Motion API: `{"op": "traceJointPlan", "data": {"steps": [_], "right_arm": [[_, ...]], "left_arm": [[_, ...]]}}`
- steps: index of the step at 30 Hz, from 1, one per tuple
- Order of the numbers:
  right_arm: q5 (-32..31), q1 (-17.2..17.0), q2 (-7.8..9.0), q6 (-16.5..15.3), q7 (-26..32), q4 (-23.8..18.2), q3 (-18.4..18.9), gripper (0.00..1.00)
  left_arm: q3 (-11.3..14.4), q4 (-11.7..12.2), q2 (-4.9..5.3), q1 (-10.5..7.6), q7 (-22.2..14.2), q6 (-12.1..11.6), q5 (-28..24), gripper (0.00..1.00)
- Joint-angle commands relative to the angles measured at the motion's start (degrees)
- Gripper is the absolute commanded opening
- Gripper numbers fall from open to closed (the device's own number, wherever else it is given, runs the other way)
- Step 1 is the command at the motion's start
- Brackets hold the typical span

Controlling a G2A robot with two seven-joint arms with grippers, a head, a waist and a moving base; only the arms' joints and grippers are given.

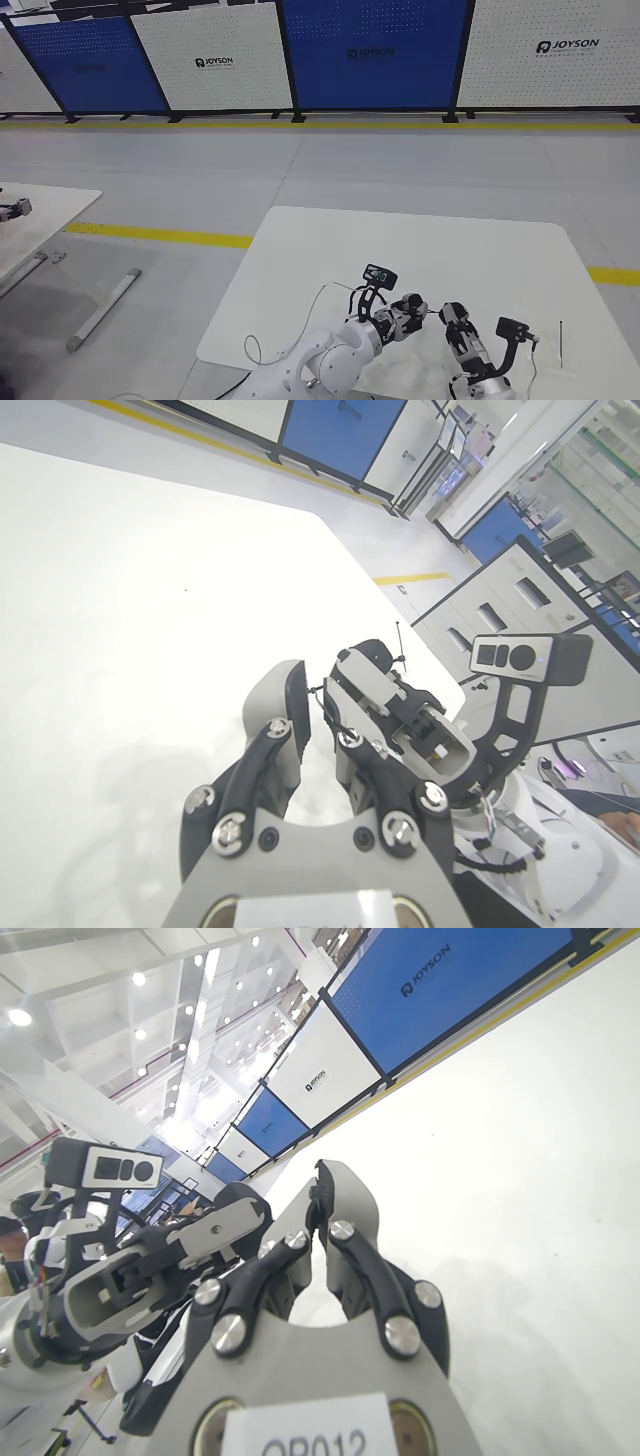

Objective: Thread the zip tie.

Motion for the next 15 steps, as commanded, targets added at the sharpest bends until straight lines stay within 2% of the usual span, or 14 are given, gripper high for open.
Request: {"op": "traceJointPlan", "data": {"steps": [1, 4, 10, 15], "right_arm": [[0.1, 0.0, -0.04, 0.0, -0.1, -0.1, 0.0, 0.0], [0.0, -0.1, -0.08, 0.0, 0.0, -0.2, 0.1, 0.0], [-0.3, -0.3, -0.17, -0.2, 0.1, -0.5, 0.1, 0.0], [-0.1, -0.5, -0.24, -0.5, 0.0, -0.6, 0.2, 0.0]], "left_arm": [[0.1, 0.0, -0.03, -0.05, -0.1, 0.0, 0.1, 0.15], [0.2, 0.1, -0.06, -0.15, -0.3, 0.1, 0.3, 0.15], [0.2, 0.2, -0.13, -0.17, -0.1, 0.3, 0.3, 0.0], [0.2, 0.2, -0.15, -0.1, 0.0, 0.3, 0.3, 0.0]]}}
